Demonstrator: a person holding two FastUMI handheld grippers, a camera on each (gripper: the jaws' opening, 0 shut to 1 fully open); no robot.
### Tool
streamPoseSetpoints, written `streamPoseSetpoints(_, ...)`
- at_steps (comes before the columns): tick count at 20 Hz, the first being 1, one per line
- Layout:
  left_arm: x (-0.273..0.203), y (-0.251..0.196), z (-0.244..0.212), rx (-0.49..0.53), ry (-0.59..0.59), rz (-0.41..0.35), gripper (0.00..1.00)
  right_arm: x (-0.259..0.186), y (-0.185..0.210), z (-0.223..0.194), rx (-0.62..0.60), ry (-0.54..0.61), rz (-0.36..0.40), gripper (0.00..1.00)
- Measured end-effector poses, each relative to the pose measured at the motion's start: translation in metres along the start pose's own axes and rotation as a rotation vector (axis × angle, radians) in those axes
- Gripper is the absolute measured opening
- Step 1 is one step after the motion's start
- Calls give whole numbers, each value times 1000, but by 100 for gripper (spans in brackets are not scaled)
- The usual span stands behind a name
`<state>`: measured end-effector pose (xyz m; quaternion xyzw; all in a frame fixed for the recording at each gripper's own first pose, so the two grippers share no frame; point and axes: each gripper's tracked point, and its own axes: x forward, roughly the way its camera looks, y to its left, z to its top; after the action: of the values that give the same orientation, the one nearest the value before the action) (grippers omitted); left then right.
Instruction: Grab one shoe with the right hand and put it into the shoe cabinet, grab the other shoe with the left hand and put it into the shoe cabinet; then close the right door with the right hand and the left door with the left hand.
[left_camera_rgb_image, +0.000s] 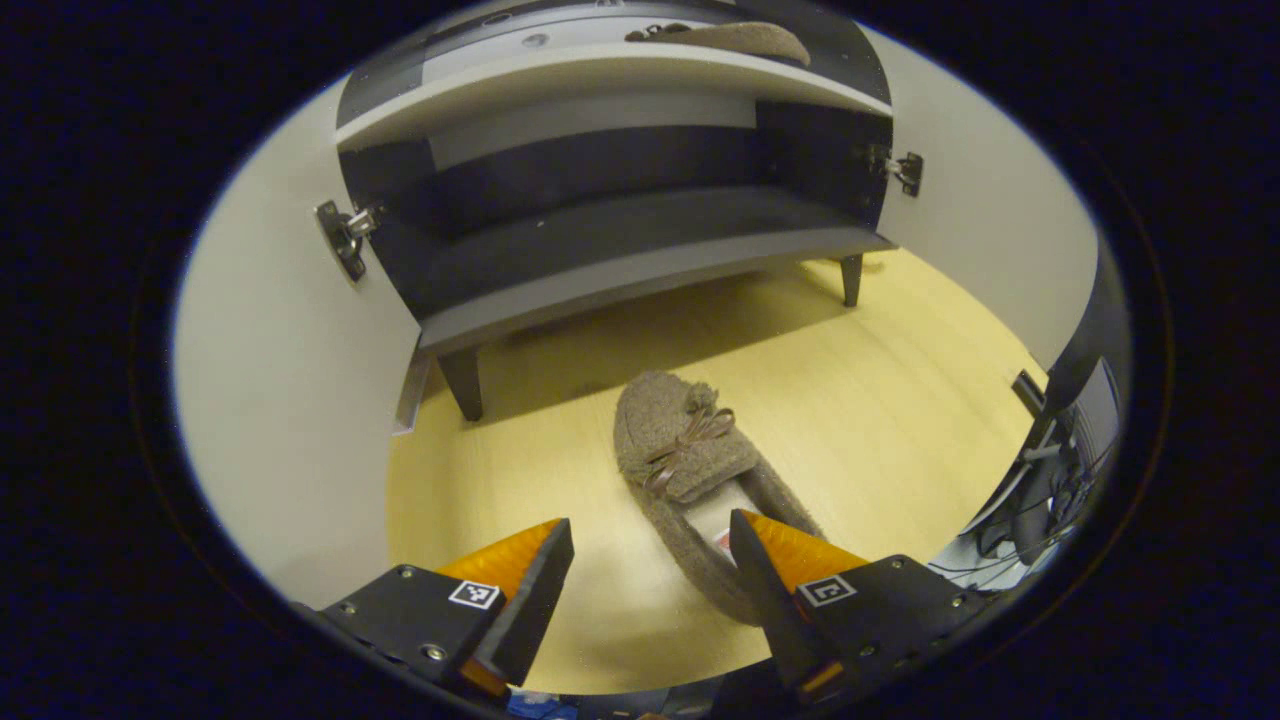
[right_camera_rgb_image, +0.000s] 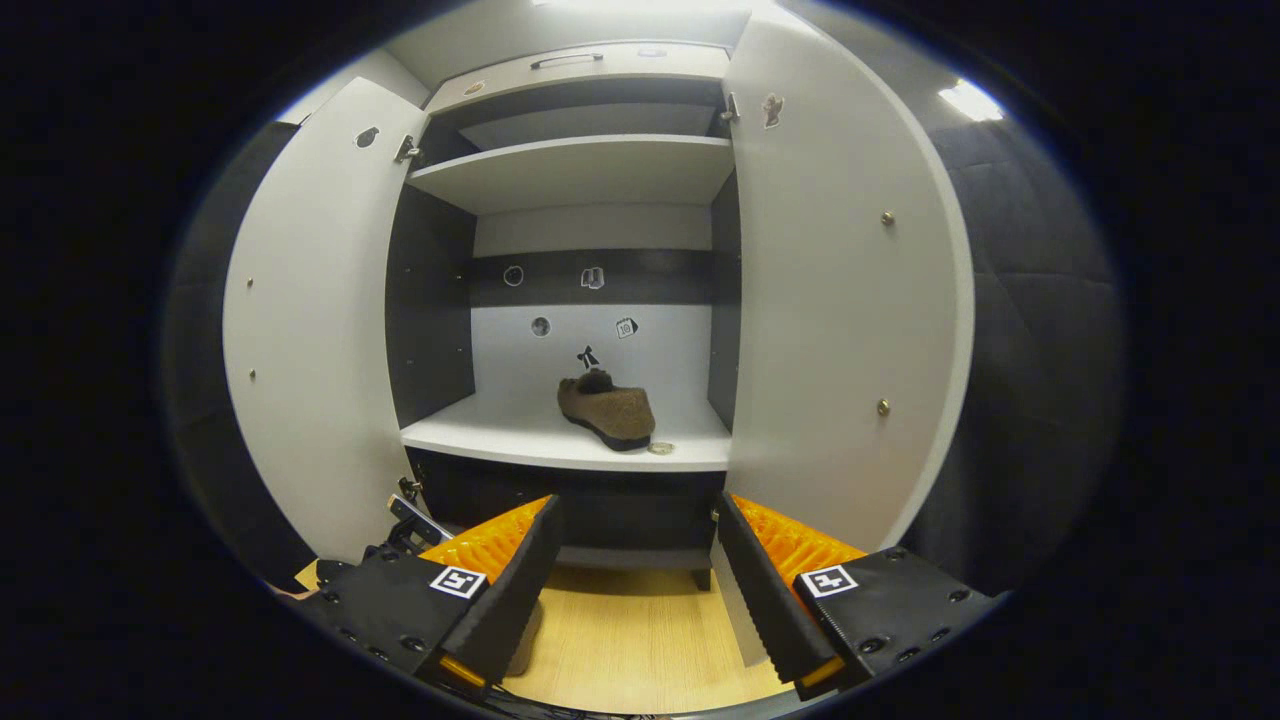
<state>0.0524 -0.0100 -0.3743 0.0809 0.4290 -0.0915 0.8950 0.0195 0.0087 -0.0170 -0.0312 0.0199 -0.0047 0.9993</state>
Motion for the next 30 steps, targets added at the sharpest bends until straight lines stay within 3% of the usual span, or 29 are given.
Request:
streamPoseSetpoints(4, 28, 0, -13, -68, 60, -28, 92, -21, -17, -26, 29, 49, -68, 98)
streamPoseSetpoints(12, 53, -3, 1, -77, 66, -119, 91, -67, -59, -63, 84, 166, -244, 98)
streamPoseSetpoints(14, 57, -6, 2, -124, 75, -136, 68, -79, -69, -70, 118, 187, -288, 96)
streamPoseSetpoints(15, 59, -6, 0, -131, 83, -142, 68, -84, -76, -73, 128, 198, -314, 98)
streamPoseSetpoints(16, 59, -7, 1, -134, 77, -155, 75, -90, -85, -75, 139, 202, -340, 98)
streamPoseSetpoints(17, 61, -4, 4, -135, 70, -145, 68, -94, -94, -73, 150, 201, -365, 98)
streamPoseSetpoints(18, 61, -6, 5, -135, 73, -146, 39, -99, -102, -72, 159, 199, -390, 98)
streamPoseSetpoints(21, 66, 6, 6, -128, 56, -83, 28, -113, -133, -66, 170, 181, -472, 98)
streamPoseSetpoints(22, 67, 7, 4, -157, 67, -65, 14, -116, -141, -63, 179, 171, -493, 98)
streamPoseSetpoints(24, 65, 7, 6, -170, 67, -69, 5, -119, -156, -60, 190, 158, -526, 98)
streamPoseSetpoints(30, 59, 7, 0, -215, 97, -72, 2, -109, -195, -49, 179, 129, -568, 98)
